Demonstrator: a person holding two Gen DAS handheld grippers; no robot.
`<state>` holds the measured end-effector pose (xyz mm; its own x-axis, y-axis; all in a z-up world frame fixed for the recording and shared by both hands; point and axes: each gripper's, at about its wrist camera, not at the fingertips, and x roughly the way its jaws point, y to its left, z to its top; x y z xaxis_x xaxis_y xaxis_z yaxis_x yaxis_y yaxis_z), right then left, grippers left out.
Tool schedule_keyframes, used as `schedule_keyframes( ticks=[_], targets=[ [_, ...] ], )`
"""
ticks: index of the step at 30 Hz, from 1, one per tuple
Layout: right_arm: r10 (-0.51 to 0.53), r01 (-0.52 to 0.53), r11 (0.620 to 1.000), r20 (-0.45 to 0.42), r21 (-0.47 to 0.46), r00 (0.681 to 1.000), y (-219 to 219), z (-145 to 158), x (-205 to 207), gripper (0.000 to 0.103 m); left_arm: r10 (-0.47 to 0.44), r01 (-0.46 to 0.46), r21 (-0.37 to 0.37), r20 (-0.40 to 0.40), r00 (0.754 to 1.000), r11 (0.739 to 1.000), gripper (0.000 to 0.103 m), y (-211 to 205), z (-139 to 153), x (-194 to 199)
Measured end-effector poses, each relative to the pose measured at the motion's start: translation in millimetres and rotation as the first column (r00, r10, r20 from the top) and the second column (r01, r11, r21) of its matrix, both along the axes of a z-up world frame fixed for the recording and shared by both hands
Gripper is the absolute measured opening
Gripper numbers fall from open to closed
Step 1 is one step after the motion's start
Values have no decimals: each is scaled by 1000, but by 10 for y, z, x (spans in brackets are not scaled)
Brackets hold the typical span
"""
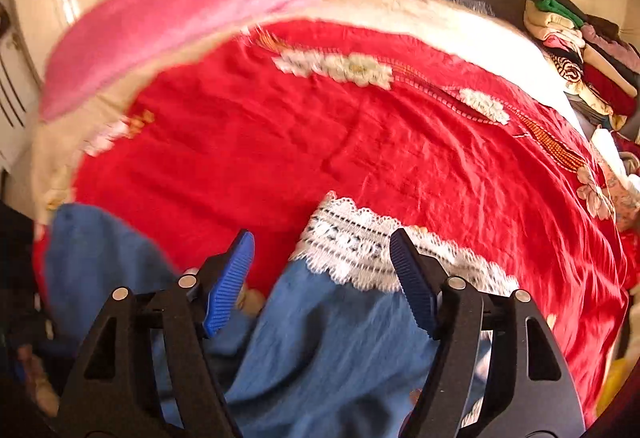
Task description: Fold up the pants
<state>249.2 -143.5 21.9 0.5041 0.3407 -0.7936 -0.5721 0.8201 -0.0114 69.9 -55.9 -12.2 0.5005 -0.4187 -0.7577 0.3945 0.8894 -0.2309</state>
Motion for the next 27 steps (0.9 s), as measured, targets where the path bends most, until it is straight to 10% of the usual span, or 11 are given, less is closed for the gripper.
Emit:
schedule_keyframes(
  ticks=[7, 10, 11, 20, 22, 24, 27],
  targets=[
    [-13, 5, 995, -81, -95, 997, 282, -437, 381, 61, -25, 27, 40, -55, 998, 999, 54, -297, -369, 176],
    [10, -20, 997, -113, -80, 994, 251, -546, 450, 10, -20, 23, 43, -63, 998, 999, 52, -307, -448, 218],
    [5, -12, 999, -123, -50, 992, 187, -523, 452, 6, -18, 20, 35, -62, 998, 999, 52, -281, -441, 220],
    [-150, 142, 973, 30, 183, 988, -1048, 259, -198, 4, 7, -7, 26, -11, 1000, 1000, 54, -235, -343, 238],
    [-205, 189, 956, 48, 222, 978, -1370, 371, -406, 4, 16, -16, 51, 13, 1000, 999, 46, -261, -323, 222],
    [-263, 242, 933, 47, 265, 964, -1716, 433, -649, 4, 6, -8, 65, 27, 1000, 998, 11, -299, -289, 202],
    [-316, 297, 900, 9, 320, 949, -2086, 433, -1021, 4, -46, 41, 83, 55, 997, 996, 5, -346, -207, 98]
  ],
)
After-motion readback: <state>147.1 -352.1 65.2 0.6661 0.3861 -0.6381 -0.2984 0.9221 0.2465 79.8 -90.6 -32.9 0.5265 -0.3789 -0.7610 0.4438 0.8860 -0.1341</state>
